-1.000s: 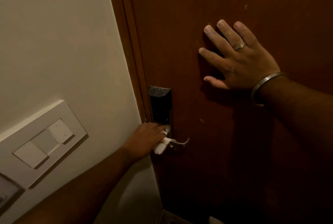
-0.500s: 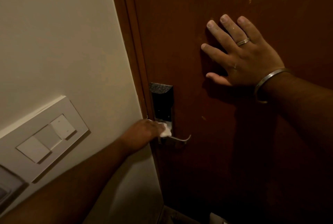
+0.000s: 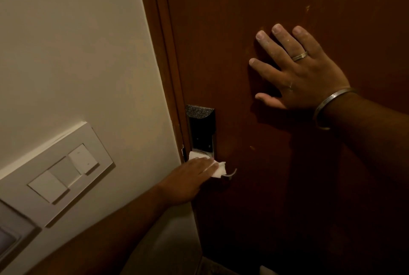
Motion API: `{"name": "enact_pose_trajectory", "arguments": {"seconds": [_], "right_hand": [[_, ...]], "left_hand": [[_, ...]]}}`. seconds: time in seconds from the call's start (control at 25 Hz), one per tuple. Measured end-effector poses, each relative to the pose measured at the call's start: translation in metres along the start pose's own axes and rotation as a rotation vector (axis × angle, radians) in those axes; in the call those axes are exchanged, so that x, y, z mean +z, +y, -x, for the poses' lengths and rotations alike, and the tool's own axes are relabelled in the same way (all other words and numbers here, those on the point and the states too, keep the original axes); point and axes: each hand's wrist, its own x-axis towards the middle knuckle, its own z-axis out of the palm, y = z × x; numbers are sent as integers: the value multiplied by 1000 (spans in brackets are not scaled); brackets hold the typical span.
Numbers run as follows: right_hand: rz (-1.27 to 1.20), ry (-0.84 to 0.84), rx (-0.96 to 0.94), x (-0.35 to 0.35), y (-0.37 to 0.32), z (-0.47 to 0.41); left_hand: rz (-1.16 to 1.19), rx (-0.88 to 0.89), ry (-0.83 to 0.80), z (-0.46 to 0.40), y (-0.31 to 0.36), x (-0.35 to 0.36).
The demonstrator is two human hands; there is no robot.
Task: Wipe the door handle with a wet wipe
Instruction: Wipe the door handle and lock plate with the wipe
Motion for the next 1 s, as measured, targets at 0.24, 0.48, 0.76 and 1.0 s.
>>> {"name": "enact_pose_trajectory", "arguments": {"seconds": [0.24,0.48,0.76,1.0], "right_hand": [[7,1,-3,0,2,0],[8,-34,-9,0,-1,-1],[20,-35,-9,-1,-1,-2],[23,-15,-9,0,0,0]], "left_hand": [[22,79,-64,-14,8,-14],[7,167,28,-2,25,6],[-70,236,-17,-19,-26,-30],[-51,243,23,-28,19,-8]]}}
